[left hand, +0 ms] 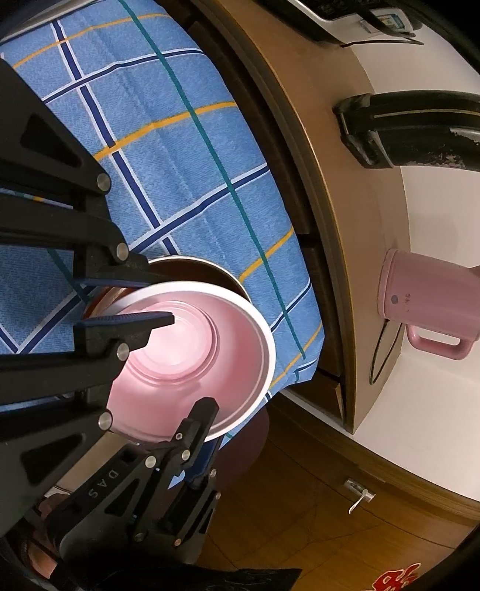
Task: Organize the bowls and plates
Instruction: 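Set the pink bowl down inside the steel bowl with both tools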
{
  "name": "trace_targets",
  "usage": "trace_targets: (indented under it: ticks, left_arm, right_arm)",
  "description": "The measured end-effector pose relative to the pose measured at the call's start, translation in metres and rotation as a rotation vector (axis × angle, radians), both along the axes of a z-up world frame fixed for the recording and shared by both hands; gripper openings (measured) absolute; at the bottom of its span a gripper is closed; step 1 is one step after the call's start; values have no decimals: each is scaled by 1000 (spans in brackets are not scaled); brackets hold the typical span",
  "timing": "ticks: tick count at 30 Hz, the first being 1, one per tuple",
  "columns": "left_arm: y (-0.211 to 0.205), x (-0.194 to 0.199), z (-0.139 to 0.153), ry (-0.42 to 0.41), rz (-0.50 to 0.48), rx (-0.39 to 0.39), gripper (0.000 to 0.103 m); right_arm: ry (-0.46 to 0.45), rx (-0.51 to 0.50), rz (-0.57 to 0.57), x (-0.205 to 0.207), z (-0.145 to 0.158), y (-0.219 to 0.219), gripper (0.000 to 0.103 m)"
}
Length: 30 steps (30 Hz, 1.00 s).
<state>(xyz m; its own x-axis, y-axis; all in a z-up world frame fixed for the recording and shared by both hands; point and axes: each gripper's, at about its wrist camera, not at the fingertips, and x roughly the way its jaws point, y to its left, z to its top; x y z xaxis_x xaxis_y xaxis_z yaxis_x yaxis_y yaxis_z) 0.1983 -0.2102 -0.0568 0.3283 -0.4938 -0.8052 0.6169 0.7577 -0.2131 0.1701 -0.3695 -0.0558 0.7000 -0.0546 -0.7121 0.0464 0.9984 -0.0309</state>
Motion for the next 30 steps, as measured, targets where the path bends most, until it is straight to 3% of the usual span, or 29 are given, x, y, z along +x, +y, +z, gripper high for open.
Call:
trace_targets:
  ticks: [10,30]
  left_arm:
    - [-1,1,-1,1,-7,0,14]
    - [1,1,-2,19,-12,-12,13]
  right_arm:
    - [-6,-47,-2,0,-1,4,15]
    - [-33,-16,-8,-8,3,-3,15]
